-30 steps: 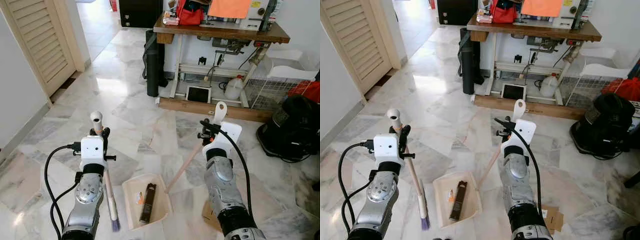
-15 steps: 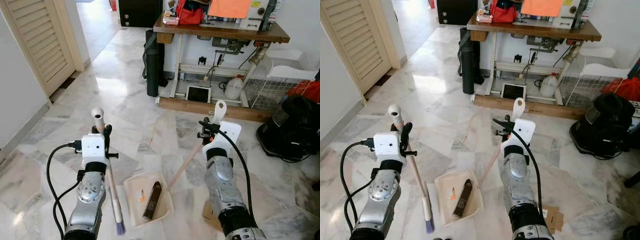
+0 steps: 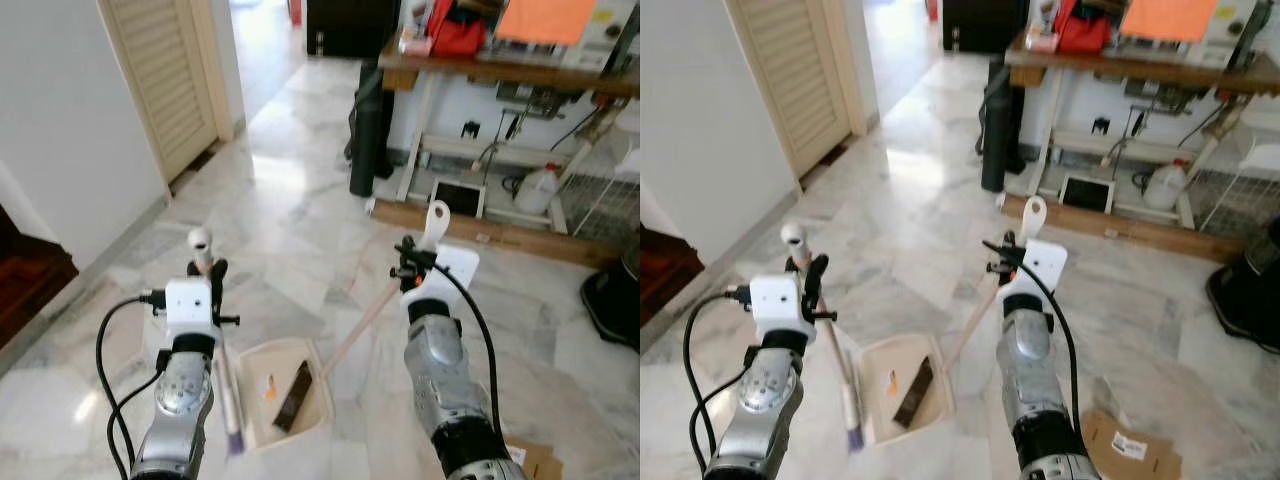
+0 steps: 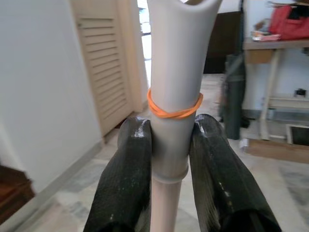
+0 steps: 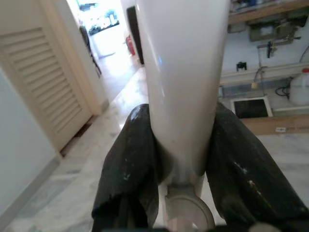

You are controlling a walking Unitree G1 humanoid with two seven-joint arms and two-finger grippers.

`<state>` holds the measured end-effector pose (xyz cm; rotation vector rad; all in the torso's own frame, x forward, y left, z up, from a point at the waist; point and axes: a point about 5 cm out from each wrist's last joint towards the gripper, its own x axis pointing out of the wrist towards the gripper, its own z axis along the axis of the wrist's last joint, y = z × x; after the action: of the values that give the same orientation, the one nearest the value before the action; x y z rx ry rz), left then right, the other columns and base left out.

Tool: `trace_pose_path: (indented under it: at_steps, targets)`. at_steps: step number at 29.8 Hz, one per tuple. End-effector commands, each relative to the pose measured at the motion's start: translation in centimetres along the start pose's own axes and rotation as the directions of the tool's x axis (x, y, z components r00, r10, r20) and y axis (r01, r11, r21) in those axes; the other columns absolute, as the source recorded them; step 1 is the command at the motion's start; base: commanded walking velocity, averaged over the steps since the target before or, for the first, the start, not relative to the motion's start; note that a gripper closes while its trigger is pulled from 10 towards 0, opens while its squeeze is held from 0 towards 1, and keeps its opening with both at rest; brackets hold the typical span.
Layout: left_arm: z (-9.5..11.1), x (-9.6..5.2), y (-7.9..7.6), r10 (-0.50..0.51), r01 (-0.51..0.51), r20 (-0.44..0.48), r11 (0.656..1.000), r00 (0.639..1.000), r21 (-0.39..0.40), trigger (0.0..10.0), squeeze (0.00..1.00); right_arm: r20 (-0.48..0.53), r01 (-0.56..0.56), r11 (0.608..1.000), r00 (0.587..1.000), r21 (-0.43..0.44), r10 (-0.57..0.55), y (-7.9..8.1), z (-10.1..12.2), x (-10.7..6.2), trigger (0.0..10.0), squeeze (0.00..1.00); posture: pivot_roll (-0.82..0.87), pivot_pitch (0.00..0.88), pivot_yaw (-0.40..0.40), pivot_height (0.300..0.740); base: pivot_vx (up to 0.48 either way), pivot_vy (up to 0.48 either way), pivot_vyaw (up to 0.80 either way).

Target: Sweep floor

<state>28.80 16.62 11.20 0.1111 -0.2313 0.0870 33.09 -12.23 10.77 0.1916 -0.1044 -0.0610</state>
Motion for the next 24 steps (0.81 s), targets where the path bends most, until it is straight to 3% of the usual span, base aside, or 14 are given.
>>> trace_pose_path:
  at_steps: [1, 5, 24]
  targets:
    - [0.88, 0.35, 0.01, -0.006, 0.006, 0.04, 1.0, 0.999, 0.012, 10.0, 0.0, 0.057, -0.024, 1.0, 0.998, 0.007, 0.024, 0.73, 1.17, 0.41, 10.0, 0.0, 0.12, 0.0, 0.003, 0.74, 0.0, 0.0, 0.0]
    - [0.93, 0.36, -0.09, -0.011, 0.011, 0.042, 1.0, 0.999, 0.012, 10.0, 0.0, 0.061, -0.032, 0.999, 0.998, 0.008, 0.032, 0.83, 1.2, 0.36, 10.0, 0.0, 0.12, 0.0, 0.002, 0.74, 0.0, 0.0, 0.35]
    - [0.93, 0.21, -0.11, 0.0, -0.001, 0.036, 1.0, 0.999, 0.008, 10.0, 0.0, 0.069, -0.034, 0.999, 0.997, 0.008, 0.034, 0.66, 1.45, 0.39, 10.0, 0.0, 0.12, 0.0, -0.001, 0.74, 0.0, 0.0, 0.8]
